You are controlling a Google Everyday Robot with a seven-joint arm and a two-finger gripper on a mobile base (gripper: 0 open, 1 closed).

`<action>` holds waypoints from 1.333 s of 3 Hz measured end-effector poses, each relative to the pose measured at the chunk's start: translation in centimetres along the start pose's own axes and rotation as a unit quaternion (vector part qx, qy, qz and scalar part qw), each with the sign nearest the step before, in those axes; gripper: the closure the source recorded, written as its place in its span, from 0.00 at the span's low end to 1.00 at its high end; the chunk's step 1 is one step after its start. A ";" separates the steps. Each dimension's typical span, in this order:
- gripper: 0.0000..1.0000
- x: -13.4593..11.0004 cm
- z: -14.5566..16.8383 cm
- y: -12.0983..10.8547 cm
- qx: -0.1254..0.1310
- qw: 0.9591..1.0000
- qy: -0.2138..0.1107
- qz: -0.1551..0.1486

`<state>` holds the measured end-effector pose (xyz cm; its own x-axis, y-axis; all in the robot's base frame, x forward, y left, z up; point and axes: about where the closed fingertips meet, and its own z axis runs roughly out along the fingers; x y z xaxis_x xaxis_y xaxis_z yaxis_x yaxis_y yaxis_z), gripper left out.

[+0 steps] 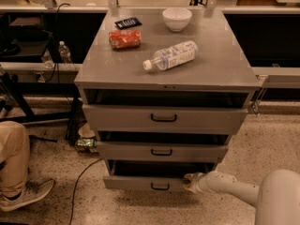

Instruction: Open bottom drawer

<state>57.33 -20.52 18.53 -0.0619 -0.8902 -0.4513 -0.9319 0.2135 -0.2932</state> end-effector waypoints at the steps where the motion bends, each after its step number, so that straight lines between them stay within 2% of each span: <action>1: 1.00 0.7 -1.1 1.0 0.003 1.000 0.010 -0.012; 2: 1.00 1.2 -1.8 1.5 0.008 1.000 0.014 -0.014; 3: 1.00 1.0 -2.2 3.3 0.006 1.000 0.013 -0.015; 4: 1.00 1.0 -2.2 3.3 0.006 1.000 0.013 -0.015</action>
Offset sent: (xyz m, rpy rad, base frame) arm -0.1317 0.0032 0.0002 -0.0583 -0.0251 0.0396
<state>53.38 -21.60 18.96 -0.0429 -0.9061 -0.4209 -0.9290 0.1912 -0.3168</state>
